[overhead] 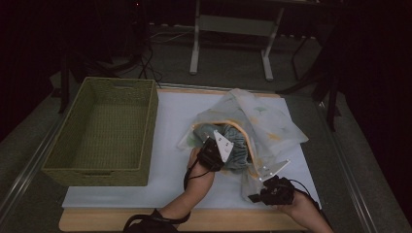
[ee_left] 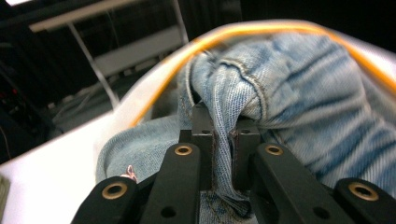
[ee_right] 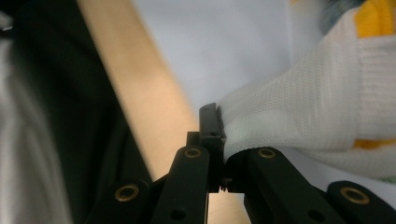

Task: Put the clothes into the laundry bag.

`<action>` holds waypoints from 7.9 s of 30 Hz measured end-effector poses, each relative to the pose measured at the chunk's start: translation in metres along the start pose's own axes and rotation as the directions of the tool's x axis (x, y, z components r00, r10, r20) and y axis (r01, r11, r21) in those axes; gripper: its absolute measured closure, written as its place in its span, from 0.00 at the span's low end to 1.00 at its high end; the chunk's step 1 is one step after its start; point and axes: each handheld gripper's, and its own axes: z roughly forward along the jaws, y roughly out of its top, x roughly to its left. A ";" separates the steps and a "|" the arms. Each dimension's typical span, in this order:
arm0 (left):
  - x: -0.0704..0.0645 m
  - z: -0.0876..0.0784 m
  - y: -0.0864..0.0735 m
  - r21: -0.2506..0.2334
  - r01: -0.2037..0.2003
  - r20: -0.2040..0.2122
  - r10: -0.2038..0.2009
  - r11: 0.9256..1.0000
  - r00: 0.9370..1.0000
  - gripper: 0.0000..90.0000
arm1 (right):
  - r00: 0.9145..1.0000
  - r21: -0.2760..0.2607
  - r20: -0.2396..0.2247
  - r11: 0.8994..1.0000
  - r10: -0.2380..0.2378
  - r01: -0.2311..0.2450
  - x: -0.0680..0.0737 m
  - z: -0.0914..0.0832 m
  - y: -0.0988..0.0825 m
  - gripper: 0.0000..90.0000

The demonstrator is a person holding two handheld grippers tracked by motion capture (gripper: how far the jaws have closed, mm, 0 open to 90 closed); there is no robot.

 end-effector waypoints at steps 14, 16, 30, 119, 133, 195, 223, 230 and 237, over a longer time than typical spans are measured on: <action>-0.038 0.050 -0.032 0.163 -0.048 0.217 0.011 0.985 0.976 0.92 | 0.995 -0.087 0.045 0.993 0.084 -0.080 -0.006 -0.023 -0.021 0.98; -0.031 0.046 -0.028 0.158 -0.048 0.228 0.011 0.986 0.974 0.91 | 0.993 -0.079 0.088 0.994 0.081 -0.074 -0.005 -0.030 -0.022 0.93; 0.000 0.021 -0.041 0.161 -0.042 0.363 -0.019 0.986 0.932 0.68 | 0.936 -0.363 0.302 0.930 0.180 -0.061 0.002 -0.100 -0.005 0.61; 0.039 0.004 -0.111 0.107 -0.535 0.571 0.388 0.838 0.723 1.00 | 0.885 -0.261 0.398 0.955 0.241 -0.142 -0.049 -0.017 0.086 0.28; 0.032 0.043 -0.096 0.198 -0.473 0.534 0.311 0.858 0.786 1.00 | 0.889 -0.262 0.388 0.954 0.243 -0.146 -0.050 -0.016 0.087 0.28; 0.096 0.036 -0.095 0.512 -0.099 0.242 -0.033 0.853 0.970 1.00 | 0.882 -0.332 0.404 0.937 0.243 -0.105 -0.003 -0.051 0.018 0.27; 0.065 -0.059 -0.101 0.481 -0.108 0.376 -0.093 0.870 0.922 1.00 | 0.784 -0.258 0.526 0.940 0.329 -0.221 -0.094 -0.018 0.058 0.95; 0.063 -0.057 -0.100 0.476 -0.069 0.415 -0.155 0.876 0.896 0.97 | 0.775 -0.332 0.500 0.912 0.386 -0.240 -0.101 -0.023 0.057 0.94; 0.070 -0.062 -0.077 0.418 -0.071 0.432 -0.130 0.906 0.893 0.65 | 0.811 -0.364 0.409 0.890 0.418 -0.275 -0.084 -0.035 0.040 0.63</action>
